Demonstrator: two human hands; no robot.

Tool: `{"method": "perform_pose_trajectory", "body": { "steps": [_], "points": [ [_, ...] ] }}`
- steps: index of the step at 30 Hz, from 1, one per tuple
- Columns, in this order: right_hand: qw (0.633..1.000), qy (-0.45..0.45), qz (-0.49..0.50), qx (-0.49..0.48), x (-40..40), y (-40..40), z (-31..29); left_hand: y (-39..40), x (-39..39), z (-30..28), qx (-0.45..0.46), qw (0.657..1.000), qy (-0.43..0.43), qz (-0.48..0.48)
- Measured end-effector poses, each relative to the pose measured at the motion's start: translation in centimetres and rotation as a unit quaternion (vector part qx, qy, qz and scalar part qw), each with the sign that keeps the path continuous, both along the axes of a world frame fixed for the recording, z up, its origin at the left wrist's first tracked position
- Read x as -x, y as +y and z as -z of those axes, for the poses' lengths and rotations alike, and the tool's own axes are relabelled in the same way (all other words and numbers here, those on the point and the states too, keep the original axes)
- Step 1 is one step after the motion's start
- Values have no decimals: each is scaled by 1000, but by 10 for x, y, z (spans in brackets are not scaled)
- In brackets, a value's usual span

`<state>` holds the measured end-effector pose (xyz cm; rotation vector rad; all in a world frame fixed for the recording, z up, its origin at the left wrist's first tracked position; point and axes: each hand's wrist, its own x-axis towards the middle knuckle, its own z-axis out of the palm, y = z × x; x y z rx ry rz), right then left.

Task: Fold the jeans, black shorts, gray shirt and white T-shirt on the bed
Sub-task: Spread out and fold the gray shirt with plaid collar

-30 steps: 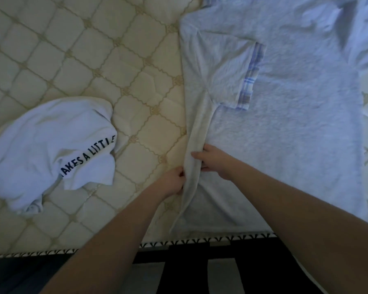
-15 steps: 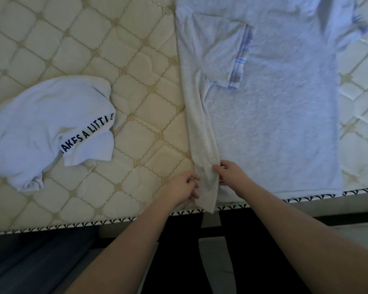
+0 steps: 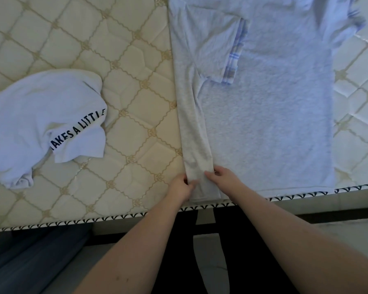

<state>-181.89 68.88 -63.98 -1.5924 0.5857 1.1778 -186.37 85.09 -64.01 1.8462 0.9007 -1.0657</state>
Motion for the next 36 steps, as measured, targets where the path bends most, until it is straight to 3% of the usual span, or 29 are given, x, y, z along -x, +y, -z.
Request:
{"method": "perform_pose_trajectory", "body": {
  "steps": [4,8,12,16,18,22,28,32,36],
  "points": [
    [992,18,127,-10,-19,11,2,-1,9,0,21,999,3,-45],
    [983,-67,148,81,-28,19,3,2,18,-6,39,995,-7,-87],
    [981,-101,49,155,-9,10,1,4,27,-8,60,991,-12,-119],
    [994,12,-81,66,27,-3,-1,1,37,-9,123,983,46,-129],
    [980,3,-174,93,39,-9,0,0,41,-9,131,986,57,-87],
    [958,-40,-226,169,45,-14,0,-2,45,-8,60,996,48,-37],
    [944,-23,-276,181,57,-19,2,-1,67,-9,74,988,85,-102],
    [950,-36,-222,215,43,-16,2,5,56,-6,-52,998,39,-9],
    [950,-109,-112,269,-9,-13,0,14,12,-7,-103,994,-27,22]
  ]
}}
